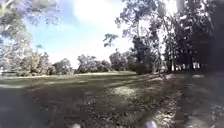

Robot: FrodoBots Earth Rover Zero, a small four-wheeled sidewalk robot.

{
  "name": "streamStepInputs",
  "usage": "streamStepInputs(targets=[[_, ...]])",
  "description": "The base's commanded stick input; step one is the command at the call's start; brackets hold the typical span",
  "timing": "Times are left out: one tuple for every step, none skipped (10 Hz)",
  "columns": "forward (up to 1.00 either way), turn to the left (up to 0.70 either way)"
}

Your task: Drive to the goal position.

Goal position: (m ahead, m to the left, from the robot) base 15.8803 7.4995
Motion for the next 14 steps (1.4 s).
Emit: streamStepInputs(targets=[[0.7, 0.02], [0.7, 0.02], [0.7, 0.02], [0.7, 0.02], [0.7, 0.02], [0.7, 0.03], [0.7, 0.03], [0.7, 0.04], [0.7, 0.04], [0.7, 0.03], [0.7, 0.01], [0.7, 0.0], [0.7, 0.0], [0.7, 0.0]])
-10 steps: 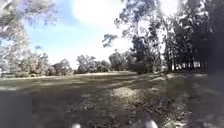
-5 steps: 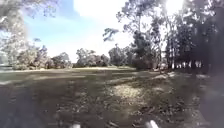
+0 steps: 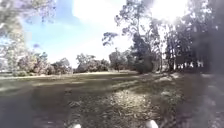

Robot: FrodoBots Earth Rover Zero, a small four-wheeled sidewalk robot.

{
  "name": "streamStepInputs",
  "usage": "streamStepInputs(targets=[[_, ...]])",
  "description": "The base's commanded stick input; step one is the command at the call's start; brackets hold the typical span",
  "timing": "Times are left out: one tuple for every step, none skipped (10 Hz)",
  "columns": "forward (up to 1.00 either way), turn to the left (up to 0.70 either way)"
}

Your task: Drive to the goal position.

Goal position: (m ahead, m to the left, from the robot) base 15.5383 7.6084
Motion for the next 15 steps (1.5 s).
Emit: streamStepInputs(targets=[[0.7, 0.0], [0.7, 0.0], [0.7, 0.0], [0.7, 0.0], [0.7, 0.0], [0.7, 0.0], [0.7, 0.0], [0.7, 0.0], [0.7, 0.0], [0.7, 0.0], [0.7, 0.0], [0.7, 0.0], [0.7, 0.0], [0.7, 0.01], [0.7, 0.02]])
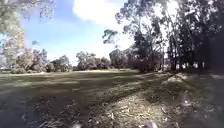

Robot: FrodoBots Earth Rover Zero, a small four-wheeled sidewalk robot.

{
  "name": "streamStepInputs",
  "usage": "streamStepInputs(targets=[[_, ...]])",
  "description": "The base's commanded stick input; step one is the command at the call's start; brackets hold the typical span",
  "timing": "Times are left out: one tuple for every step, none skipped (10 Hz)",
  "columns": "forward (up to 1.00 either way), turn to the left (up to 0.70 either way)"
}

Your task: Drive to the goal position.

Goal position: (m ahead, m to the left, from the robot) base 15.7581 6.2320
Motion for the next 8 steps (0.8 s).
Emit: streamStepInputs(targets=[[0.7, 0.02], [0.7, 0.02], [0.7, 0.03], [0.7, 0.04], [0.7, 0.07], [0.7, 0.35], [0.7, 0.35], [0.7, 0.13]])
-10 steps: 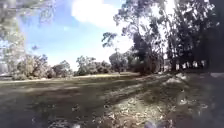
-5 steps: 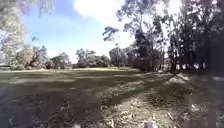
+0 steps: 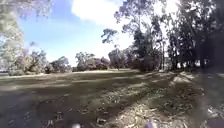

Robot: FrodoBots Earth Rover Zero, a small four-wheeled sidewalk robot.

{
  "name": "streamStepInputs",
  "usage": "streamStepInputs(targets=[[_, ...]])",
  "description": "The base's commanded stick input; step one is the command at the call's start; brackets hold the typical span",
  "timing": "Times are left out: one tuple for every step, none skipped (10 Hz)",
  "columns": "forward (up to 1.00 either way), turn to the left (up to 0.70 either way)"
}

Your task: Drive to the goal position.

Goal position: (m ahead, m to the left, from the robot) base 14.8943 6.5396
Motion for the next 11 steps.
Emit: streamStepInputs(targets=[[0.7, 0.05], [0.7, 0.0], [0.7, 0.0], [0.7, 0.0], [0.7, 0.0], [0.7, 0.0], [0.7, 0.0], [0.7, 0.0], [0.7, 0.0], [0.7, 0.0], [0.7, 0.0]])
